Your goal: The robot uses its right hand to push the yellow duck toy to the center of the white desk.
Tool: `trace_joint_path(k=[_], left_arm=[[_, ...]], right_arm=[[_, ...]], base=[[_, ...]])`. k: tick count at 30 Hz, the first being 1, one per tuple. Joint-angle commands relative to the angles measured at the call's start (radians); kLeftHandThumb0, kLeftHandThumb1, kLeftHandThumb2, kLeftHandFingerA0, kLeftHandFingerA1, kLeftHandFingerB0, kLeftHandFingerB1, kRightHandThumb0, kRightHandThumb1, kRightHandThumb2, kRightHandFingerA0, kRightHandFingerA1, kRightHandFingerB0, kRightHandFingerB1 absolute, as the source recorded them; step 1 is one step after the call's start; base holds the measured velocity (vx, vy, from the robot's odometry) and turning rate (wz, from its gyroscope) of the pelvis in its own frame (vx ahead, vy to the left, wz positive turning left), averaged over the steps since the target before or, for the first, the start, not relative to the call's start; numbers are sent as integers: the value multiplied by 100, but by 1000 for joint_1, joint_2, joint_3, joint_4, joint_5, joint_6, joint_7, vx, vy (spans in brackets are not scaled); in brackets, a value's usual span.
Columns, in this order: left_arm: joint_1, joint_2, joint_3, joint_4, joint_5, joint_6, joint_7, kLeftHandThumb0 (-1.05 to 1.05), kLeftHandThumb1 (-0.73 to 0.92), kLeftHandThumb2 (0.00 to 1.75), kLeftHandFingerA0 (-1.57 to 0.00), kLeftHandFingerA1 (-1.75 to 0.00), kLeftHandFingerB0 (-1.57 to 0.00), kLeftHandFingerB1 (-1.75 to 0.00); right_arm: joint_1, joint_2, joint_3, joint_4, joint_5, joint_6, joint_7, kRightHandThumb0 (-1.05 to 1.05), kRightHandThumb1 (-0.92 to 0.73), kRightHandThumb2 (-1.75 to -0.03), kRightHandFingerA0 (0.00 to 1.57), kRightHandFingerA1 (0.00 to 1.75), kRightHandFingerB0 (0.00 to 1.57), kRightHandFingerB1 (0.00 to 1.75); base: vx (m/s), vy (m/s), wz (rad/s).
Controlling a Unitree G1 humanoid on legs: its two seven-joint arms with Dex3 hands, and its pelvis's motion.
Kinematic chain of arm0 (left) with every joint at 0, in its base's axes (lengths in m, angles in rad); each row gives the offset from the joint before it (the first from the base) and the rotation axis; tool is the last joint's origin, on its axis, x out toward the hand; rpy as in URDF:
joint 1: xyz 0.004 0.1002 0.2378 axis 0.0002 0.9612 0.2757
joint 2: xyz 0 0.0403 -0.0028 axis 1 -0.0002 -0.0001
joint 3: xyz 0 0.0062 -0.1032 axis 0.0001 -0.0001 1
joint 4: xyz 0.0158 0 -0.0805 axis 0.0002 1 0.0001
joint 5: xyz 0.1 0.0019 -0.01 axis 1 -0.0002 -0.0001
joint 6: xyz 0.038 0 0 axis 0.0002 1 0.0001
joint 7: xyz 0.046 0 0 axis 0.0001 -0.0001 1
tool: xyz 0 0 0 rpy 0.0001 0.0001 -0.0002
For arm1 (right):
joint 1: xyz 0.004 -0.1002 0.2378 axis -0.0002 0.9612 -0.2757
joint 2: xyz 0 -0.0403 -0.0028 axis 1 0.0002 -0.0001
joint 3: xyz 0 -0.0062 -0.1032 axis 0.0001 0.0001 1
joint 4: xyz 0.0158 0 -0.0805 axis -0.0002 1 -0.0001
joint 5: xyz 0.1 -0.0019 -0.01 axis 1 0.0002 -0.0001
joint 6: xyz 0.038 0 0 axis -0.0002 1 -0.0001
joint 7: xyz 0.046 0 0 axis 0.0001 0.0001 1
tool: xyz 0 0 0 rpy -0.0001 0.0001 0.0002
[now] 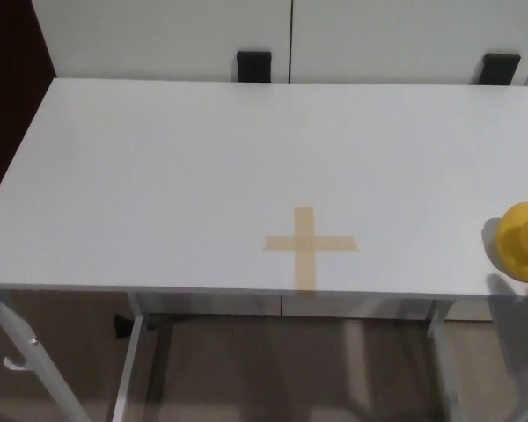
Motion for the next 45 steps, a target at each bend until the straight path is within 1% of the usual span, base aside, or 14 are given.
trace_joint_path(k=[1,2,3,6,8,13,14,17,18,24,25,26,30,45], left_arm=[[6,7,0,5,-2,-40,13,-11,58,88,-84,-82,-86,-88],[6,7,1,6,-3,-41,12,-11,58,88,-84,-82,-86,-88],[6,8,-1,7,-1,-43,11,-11,57,88,-84,-83,-86,-87],[10,9,-3,6,1,-52,9,-11,57,92,-83,-84,-88,-90],[12,9,-2,5,-1,-53,9,-12,57,89,-83,-83,-88,-89],[12,11,-4,11,0,-51,6,-10,56,91,-85,-82,-85,-86],[12,10,-6,12,1,-50,8,-11,57,89,-85,-81,-86,-86],[10,10,-13,11,7,-49,11,-11,58,90,-85,-81,-86,-86],[9,9,-11,11,3,-48,10,-11,58,90,-86,-84,-86,-86],[12,8,-16,16,4,-48,12,-12,58,89,-86,-83,-85,-86],[13,9,-23,13,10,-47,12,-12,60,84,-86,-81,-83,-83],[11,10,-26,14,12,-46,12,-13,62,83,-86,-81,-83,-83],[10,10,-23,15,4,-50,7,-13,60,87,-85,-84,-84,-87],[16,12,-39,20,8,-52,7,-13,59,88,-87,-84,-87,-85]], right_arm=[[-39,37,22,49,-22,-54,-10,-77,-92,-79,6,36,8,27],[-42,40,24,52,-24,-55,-12,-77,-92,-79,6,36,8,27],[-49,49,28,58,-27,-51,-20,-84,-82,-119,1,46,13,34],[-63,68,39,76,-35,-45,-32,-76,-76,-113,4,48,6,33],[-64,74,45,80,-40,-37,-35,-86,-81,-120,0,44,14,33],[-70,100,67,120,-63,-45,-48,-87,-85,-120,1,45,10,36],[-71,105,71,122,-68,-47,-55,-77,-77,-118,6,49,2,42],[-80,118,85,141,-84,-55,-71,-88,-84,-120,7,48,0,40],[-81,121,88,145,-86,-54,-75,-86,-92,-76,13,39,10,30],[-66,141,100,164,-94,-70,-79,-85,-92,-78,12,41,10,33],[-64,149,106,166,-96,-65,-82,-36,-51,-113,1,51,0,49],[-65,157,107,166,-95,-59,-87,-83,-91,-74,23,37,18,32],[-70,182,113,166,-92,-57,-99,-83,-92,-75,16,39,14,33],[-119,233,229,158,-167,-56,-121,-84,-92,-76,24,42,22,35]], base=[[0,0,0],[0,0,0],[0,0,0],[0,0,0],[0,0,0],[0,0,0],[0,0,0],[0,0,0],[0,0,0],[0,0,0],[0,0,0],[0,0,0],[0,0,0],[0,0,0]])
